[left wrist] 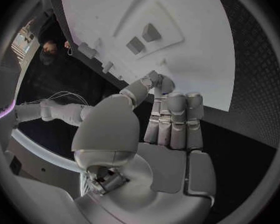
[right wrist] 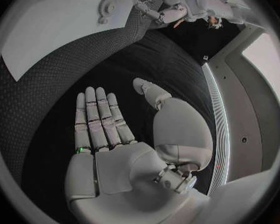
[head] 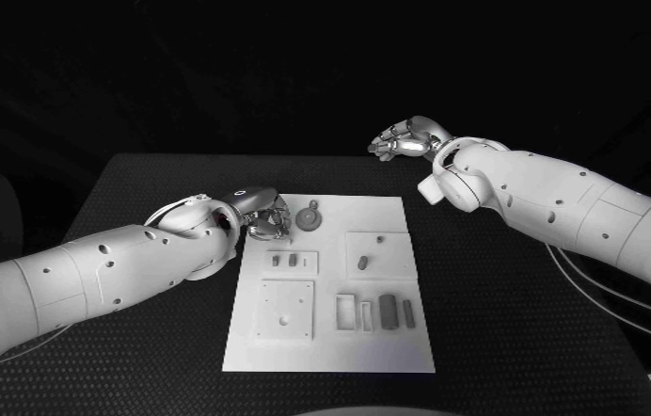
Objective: Assemble the parts on the task board
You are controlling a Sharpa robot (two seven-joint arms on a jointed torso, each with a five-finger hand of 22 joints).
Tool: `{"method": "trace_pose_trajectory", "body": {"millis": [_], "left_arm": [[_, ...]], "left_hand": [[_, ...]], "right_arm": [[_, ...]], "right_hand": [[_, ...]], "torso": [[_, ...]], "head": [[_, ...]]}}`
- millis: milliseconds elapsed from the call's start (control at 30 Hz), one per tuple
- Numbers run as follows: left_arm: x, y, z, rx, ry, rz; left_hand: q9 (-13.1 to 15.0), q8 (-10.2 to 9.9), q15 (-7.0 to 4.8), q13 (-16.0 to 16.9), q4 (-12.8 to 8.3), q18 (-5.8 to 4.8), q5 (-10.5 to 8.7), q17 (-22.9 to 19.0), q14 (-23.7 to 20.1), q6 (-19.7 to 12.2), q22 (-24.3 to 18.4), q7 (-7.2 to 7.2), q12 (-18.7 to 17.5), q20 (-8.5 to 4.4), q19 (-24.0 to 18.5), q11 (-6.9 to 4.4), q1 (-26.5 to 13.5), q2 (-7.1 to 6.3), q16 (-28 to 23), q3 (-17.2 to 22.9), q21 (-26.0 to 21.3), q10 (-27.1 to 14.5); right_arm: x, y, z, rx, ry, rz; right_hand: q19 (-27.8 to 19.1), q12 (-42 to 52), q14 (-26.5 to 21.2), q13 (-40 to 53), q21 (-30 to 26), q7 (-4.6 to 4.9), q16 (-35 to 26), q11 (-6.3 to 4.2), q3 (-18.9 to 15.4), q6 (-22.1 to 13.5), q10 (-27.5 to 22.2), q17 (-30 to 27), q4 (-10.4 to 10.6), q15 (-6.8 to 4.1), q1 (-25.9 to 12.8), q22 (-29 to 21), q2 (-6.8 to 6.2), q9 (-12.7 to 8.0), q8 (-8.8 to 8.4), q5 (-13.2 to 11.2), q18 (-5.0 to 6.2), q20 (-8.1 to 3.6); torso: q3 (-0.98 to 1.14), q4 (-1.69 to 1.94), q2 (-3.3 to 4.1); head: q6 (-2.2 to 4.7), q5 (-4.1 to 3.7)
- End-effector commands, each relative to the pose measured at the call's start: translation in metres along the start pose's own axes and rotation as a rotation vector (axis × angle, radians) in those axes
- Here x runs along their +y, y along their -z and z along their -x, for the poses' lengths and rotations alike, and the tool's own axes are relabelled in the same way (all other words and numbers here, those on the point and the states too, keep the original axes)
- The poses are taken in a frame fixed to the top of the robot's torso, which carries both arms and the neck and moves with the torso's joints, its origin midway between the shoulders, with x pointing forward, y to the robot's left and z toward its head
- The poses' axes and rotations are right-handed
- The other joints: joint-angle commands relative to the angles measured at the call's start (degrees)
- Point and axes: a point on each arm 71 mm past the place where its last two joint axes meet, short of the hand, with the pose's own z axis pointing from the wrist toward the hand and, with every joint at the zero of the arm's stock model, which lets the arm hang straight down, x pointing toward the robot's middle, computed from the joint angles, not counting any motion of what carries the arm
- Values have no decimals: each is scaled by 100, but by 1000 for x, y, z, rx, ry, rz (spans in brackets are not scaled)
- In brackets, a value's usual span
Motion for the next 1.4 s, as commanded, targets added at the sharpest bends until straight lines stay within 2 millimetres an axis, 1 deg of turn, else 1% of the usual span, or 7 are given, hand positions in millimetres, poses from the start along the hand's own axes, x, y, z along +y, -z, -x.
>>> {"method": "trace_pose_trajectory", "body": {"millis": [33,767,1167,1400], "left_arm": [[-2,-2,-3,27,-21,-10],[-4,-2,-13,66,-23,-9],[0,-3,-18,75,-32,3],[-3,-4,-20,80,-34,-3]], "left_hand": [[4,37,-35,7,-5,65,17,-8,5,33,54,-6,19,-342,10,0,24,40,-21,33,-11,28],[-4,37,-36,6,-1,58,12,-17,3,31,53,-4,6,-344,8,0,17,45,-28,36,-16,36],[-8,35,-35,4,0,56,12,-21,4,27,53,-2,-3,-346,11,1,14,50,-29,38,-15,37],[-11,34,-34,3,-2,55,12,-23,4,24,53,-2,-8,-348,12,1,16,52,-30,40,-15,36]], "right_arm": [[1,0,-1,12,-1,8],[1,0,-2,12,-1,9],[1,0,-2,11,-1,9],[2,0,-2,12,-1,10]], "right_hand": [[-30,-33,-36,-4,-36,139,-22,-10,-40,-44,31,-8,-7,-5,17,7,26,-7,22,29,-66,12],[-28,-37,-36,-4,-43,139,-23,-10,-39,-45,33,-8,-8,-5,18,14,27,-10,25,29,-65,12],[-27,-40,-35,-4,-47,139,-23,-10,-39,-46,34,-8,-8,-5,19,17,27,-12,26,29,-64,13],[-26,-41,-35,-4,-49,139,-23,-10,-39,-46,35,-8,-7,-5,19,19,27,-13,27,29,-64,13]], "torso": [[0,-2,0],[-5,5,-1],[-1,-3,-1],[0,-2,2]], "head": [[-5,0],[-23,-12],[-21,-17],[-25,-22]]}}
